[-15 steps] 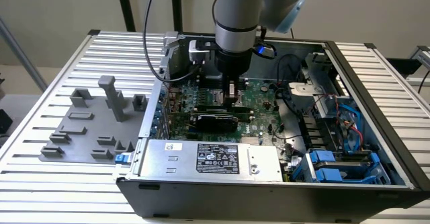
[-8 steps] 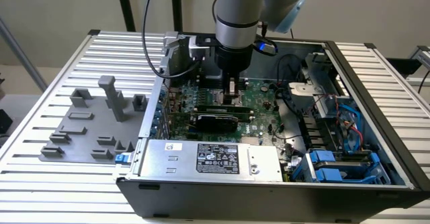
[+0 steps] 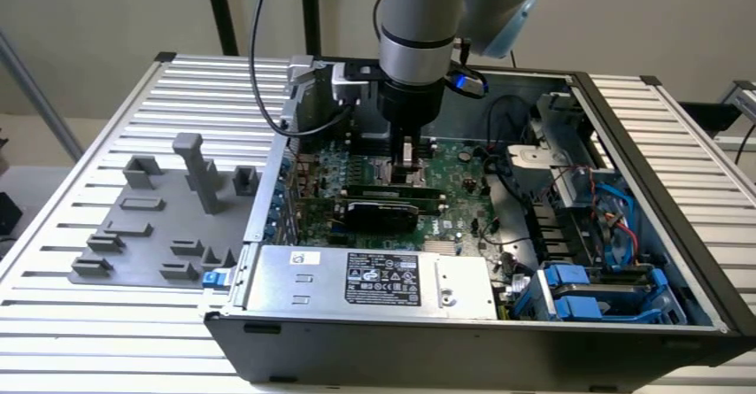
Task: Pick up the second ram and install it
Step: 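Press down the second ram until it locks into place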
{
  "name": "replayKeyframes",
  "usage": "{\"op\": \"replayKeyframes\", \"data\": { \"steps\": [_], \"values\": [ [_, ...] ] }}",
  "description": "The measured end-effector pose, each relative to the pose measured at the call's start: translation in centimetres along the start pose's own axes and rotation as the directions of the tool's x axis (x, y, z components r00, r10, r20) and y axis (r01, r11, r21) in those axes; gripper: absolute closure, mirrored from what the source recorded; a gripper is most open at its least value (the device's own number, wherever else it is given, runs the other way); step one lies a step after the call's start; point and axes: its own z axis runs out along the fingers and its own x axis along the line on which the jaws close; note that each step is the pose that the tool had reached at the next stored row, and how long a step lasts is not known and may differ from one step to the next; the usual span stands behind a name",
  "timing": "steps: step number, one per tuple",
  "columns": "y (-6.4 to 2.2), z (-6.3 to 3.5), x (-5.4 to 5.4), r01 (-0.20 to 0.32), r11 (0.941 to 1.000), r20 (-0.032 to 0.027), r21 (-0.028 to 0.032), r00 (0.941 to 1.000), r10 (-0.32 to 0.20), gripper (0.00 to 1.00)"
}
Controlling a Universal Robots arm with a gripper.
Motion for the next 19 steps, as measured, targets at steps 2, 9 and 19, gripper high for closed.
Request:
{"op": "replayKeyframes", "data": {
  "steps": [2,9,19],
  "values": [
    [0.00,0.00,0.0,0.000,1.0000,0.0000,0.0000,1.0000,0.000,0.89],
    [0.00,0.02,0.0,0.000,1.0000,-0.0001,-0.0001,1.0000,0.000,0.89],
    [-0.07,1.62,0.0,0.000,1.0000,-0.0006,-0.0019,1.0000,0.000,0.89]
  ]
}}
